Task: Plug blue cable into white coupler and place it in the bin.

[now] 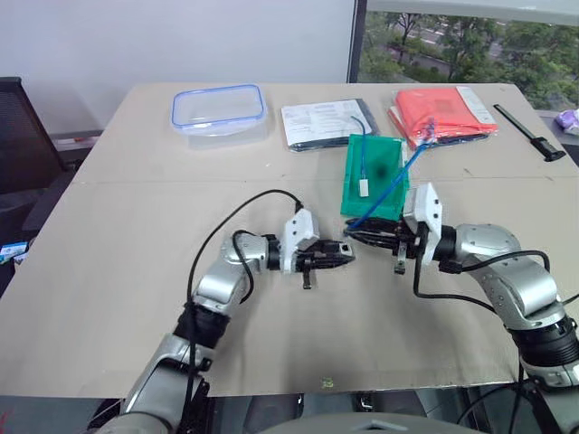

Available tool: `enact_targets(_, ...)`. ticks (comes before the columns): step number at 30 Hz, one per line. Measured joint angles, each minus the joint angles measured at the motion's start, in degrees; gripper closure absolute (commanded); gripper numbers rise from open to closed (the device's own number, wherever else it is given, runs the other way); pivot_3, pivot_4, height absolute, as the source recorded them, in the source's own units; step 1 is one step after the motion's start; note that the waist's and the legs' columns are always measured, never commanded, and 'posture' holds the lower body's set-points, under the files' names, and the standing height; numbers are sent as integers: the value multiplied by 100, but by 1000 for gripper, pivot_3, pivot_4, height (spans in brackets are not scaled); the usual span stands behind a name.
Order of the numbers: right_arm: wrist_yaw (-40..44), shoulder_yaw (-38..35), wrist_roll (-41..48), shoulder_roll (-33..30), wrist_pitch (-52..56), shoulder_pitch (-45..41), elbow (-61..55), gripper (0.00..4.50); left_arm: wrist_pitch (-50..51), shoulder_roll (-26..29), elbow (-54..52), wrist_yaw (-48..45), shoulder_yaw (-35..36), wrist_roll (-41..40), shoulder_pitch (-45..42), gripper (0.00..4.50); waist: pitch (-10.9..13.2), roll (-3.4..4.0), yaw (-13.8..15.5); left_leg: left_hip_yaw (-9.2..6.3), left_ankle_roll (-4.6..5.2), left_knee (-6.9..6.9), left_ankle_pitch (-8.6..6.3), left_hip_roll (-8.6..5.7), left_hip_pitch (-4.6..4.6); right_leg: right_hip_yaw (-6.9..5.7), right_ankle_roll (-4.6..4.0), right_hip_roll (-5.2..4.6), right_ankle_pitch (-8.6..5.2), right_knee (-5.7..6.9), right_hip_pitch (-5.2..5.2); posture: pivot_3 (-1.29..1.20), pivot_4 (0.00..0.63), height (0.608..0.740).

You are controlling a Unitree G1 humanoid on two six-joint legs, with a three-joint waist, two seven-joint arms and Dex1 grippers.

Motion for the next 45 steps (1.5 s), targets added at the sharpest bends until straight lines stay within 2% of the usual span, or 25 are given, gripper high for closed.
enact_targets(8,479,131,-495,-137,-451,1,170,4500,-576,-93,812,-493,-76,187,-403,3956,3,-4,3,6,0,6,0,3,0,7,1,-3,1,0,1,0,150,737)
enact_targets(21,869,422,-1042,-213,-861,-56,637,4500,-801,-150,884,-618,-113,400,-337,3956,3,-4,2,4,0,8,0,4,1,6,1,-2,1,7,0,0,150,737)
enact_targets(33,950,720,-1317,-152,-659,-274,820,4500,-836,-199,938,-587,-112,444,-336,3956,-9,-8,-2,2,0,11,0,5,25,5,0,-2,1,22,16,0,150,737)
enact_targets(39,830,595,-1195,32,-530,-83,824,4500,-846,-200,945,-570,-95,483,-313,3956,-33,-21,-5,1,0,13,0,22,30,4,-1,-1,1,28,19,0,150,737)
enact_targets(45,932,626,-1212,-182,-421,-102,782,4500,-847,-279,945,-562,-103,516,-300,3956,-40,-20,9,1,0,13,0,23,28,3,-2,-2,0,23,20,0,150,737)
